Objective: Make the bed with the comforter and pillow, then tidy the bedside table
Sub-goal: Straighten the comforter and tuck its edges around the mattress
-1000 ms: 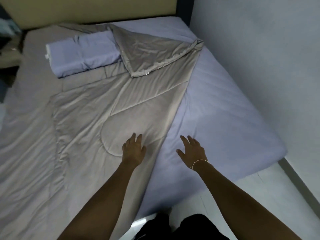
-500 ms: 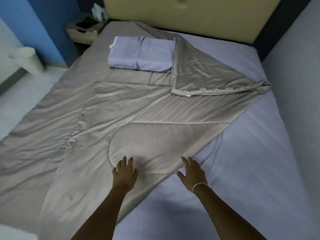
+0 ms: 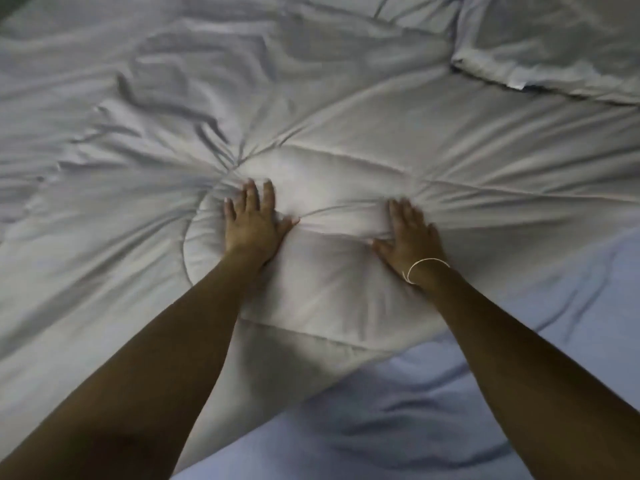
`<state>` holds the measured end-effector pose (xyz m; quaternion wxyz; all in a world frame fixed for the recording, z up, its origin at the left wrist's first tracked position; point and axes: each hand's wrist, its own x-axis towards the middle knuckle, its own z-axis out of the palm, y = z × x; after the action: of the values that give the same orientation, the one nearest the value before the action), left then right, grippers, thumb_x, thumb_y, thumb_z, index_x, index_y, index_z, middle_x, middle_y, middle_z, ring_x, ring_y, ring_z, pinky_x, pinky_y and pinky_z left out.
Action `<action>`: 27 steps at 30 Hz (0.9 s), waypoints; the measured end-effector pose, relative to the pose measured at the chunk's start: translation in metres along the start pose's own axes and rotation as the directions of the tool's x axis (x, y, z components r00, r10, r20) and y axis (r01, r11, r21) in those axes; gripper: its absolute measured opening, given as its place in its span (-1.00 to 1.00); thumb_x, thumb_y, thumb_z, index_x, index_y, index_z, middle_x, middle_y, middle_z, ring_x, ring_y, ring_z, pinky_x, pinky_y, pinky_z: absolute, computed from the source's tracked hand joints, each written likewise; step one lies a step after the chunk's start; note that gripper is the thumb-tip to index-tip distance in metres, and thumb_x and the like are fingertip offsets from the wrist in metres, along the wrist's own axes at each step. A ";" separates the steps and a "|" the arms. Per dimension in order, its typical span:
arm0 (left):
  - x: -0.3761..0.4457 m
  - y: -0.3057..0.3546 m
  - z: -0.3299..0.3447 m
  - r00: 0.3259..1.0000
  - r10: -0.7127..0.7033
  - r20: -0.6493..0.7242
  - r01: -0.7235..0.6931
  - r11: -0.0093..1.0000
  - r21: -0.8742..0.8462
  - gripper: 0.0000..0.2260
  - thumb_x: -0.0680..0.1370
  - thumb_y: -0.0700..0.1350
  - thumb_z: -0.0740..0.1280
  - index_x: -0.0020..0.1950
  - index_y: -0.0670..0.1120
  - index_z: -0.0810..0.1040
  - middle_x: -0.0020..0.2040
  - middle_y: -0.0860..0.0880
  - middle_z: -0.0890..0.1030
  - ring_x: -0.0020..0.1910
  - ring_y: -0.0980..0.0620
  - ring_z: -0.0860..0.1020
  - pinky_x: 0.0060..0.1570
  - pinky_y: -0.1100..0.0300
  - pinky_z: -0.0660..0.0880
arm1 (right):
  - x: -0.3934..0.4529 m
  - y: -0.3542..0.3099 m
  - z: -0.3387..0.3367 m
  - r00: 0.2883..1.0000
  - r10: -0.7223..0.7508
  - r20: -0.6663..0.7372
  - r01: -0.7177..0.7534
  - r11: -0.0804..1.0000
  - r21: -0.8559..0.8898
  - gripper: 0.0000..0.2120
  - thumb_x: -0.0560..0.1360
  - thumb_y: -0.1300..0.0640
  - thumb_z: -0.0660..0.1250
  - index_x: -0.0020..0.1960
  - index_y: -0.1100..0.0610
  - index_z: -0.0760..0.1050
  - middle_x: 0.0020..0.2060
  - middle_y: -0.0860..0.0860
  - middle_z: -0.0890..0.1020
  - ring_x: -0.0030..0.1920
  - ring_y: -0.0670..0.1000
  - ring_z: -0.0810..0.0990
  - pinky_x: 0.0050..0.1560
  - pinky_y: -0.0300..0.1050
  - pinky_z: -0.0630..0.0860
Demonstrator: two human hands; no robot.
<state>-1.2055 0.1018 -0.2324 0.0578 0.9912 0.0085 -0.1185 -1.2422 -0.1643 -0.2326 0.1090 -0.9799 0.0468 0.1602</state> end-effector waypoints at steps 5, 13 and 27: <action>0.004 0.010 0.004 0.995 0.082 -0.059 -0.077 0.994 0.082 -0.58 0.66 0.05 0.02 0.49 -0.06 0.22 0.46 -0.22 0.30 0.42 -0.20 0.27 0.43 -0.07 0.06 | 0.002 0.005 0.018 0.947 -0.054 -0.318 0.084 0.993 0.081 -0.72 0.56 0.06 0.16 0.21 0.15 0.45 0.13 0.24 0.56 0.14 0.28 0.51 0.16 0.15 0.41; -0.102 0.026 -0.034 0.876 0.479 0.055 -0.482 0.873 0.080 -0.72 0.57 -0.05 0.13 0.21 -0.02 0.51 -0.09 -0.13 0.66 -0.17 -0.15 0.66 -0.34 0.15 0.45 | -0.081 0.013 -0.046 0.992 0.122 -0.025 -0.120 0.990 0.067 -0.86 0.50 0.10 0.20 -0.08 0.15 0.49 -0.16 0.20 0.61 -0.07 0.26 0.58 -0.09 0.00 0.45; -0.161 0.033 -0.034 0.912 0.279 -0.301 -0.347 0.916 -0.201 -0.47 0.54 0.24 0.14 0.36 -0.07 0.44 0.33 -0.21 0.48 0.27 -0.21 0.47 0.26 -0.16 0.41 | -0.019 -0.005 -0.012 0.975 -0.087 0.206 0.112 0.987 -0.111 -0.13 0.44 -0.01 0.37 0.50 -0.26 -0.16 0.52 0.13 0.08 0.46 0.29 0.19 0.39 0.23 0.24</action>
<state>-1.3529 0.0721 -0.1582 0.1990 0.9711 -0.1288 0.0288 -1.2554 -0.1607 -0.2145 0.0607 -0.9647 -0.0235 0.2552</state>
